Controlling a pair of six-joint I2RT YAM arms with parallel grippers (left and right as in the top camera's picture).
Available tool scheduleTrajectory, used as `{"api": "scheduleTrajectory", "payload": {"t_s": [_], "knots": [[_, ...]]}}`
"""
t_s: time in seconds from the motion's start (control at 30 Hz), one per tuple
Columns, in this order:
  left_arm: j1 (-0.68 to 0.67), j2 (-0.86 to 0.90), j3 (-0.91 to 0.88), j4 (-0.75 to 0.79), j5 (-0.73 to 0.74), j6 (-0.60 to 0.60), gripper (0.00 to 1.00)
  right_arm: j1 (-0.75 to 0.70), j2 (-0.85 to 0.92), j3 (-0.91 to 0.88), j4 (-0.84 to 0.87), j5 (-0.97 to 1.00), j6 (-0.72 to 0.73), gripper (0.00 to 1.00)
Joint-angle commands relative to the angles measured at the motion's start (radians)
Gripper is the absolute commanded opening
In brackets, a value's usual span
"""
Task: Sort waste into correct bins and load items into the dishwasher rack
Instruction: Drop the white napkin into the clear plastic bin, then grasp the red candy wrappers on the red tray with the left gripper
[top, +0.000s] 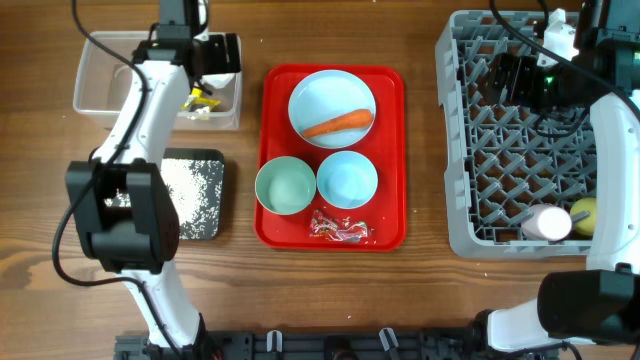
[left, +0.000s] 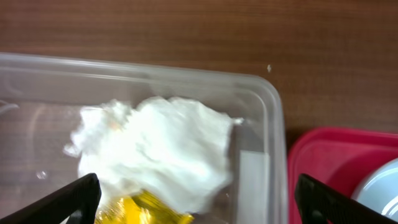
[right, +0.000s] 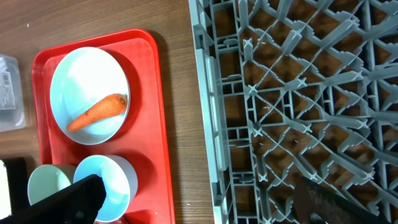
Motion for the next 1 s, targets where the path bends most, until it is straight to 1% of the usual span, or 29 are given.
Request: {"api": "scheduleTrajectory", "payload": {"t_s": [0.0, 0.03, 0.07, 0.13, 0.17, 0.23, 0.27, 0.33, 0.4, 0.47, 0.57, 0.63, 0.73, 0.77, 0.8, 0.83, 0.87, 0.93, 0.97], "knots": [[-0.102, -0.076, 0.006, -0.101, 0.025, -0.002, 0.99, 0.002, 0.01, -0.005, -0.001, 0.002, -0.019, 0.99], [-0.132, -0.092, 0.006, -0.167, 0.063, -0.002, 0.99, 0.002, 0.01, -0.005, -0.001, 0.002, -0.019, 1.0], [-0.182, -0.108, 0.006, -0.29, 0.135, -0.003, 0.97, 0.002, 0.01, -0.005, -0.002, 0.002, -0.019, 0.99], [-0.303, -0.106, 0.0, -0.533, 0.253, -0.003, 0.87, 0.002, 0.01, -0.005, 0.003, 0.002, -0.02, 1.0], [-0.37, -0.106, -0.02, -0.614, 0.261, -0.014, 0.94, 0.002, 0.01, -0.005, 0.005, 0.002, -0.02, 1.0], [-0.505, -0.106, -0.07, -0.676, 0.262, -0.014, 0.97, 0.002, 0.01, -0.005, 0.004, 0.002, -0.019, 1.0], [-0.575, -0.106, -0.104, -0.675, 0.25, -0.035, 0.97, 0.002, 0.01, -0.005, 0.0, 0.002, -0.02, 1.0], [-0.673, -0.106, -0.153, -0.657, 0.207, -0.135, 0.96, 0.002, 0.01, -0.005, -0.008, 0.003, -0.021, 1.0], [-0.74, -0.106, -0.216, -0.601, 0.176, -0.284, 0.83, 0.002, 0.01, -0.005, -0.008, 0.003, -0.021, 0.99], [-0.781, -0.106, -0.259, -0.562, 0.085, -0.362, 0.83, 0.002, 0.01, -0.005, -0.007, 0.003, -0.021, 1.0], [-0.83, -0.106, -0.325, -0.483, 0.029, -0.389, 0.84, 0.002, 0.01, -0.005, -0.008, 0.003, -0.021, 1.0], [-0.843, -0.106, -0.376, -0.42, -0.015, -0.428, 0.88, 0.002, 0.01, -0.006, -0.008, 0.003, -0.021, 1.0], [-0.843, -0.105, -0.417, -0.353, -0.015, -0.428, 0.93, 0.002, 0.01, -0.006, -0.008, 0.003, -0.021, 1.0], [-0.843, -0.103, -0.417, -0.35, -0.015, -0.428, 0.93, 0.002, 0.01, -0.006, -0.008, 0.002, -0.021, 1.0], [-0.843, -0.101, -0.417, -0.348, -0.015, -0.425, 0.91, 0.002, 0.01, -0.006, -0.008, 0.002, -0.021, 1.0], [-0.843, -0.09, -0.417, -0.341, -0.014, -0.425, 0.81, 0.002, 0.01, -0.006, -0.008, 0.002, -0.021, 0.99], [-0.843, -0.085, -0.417, -0.336, -0.014, -0.425, 0.76, 0.002, 0.01, -0.006, -0.008, 0.002, -0.021, 1.0], [-0.843, -0.082, -0.417, -0.33, -0.015, -0.425, 0.72, 0.002, 0.01, -0.006, -0.006, 0.003, -0.021, 0.99], [-0.843, -0.082, -0.417, -0.322, -0.016, -0.415, 0.71, 0.002, 0.01, -0.006, -0.005, 0.002, -0.021, 1.0]]}}
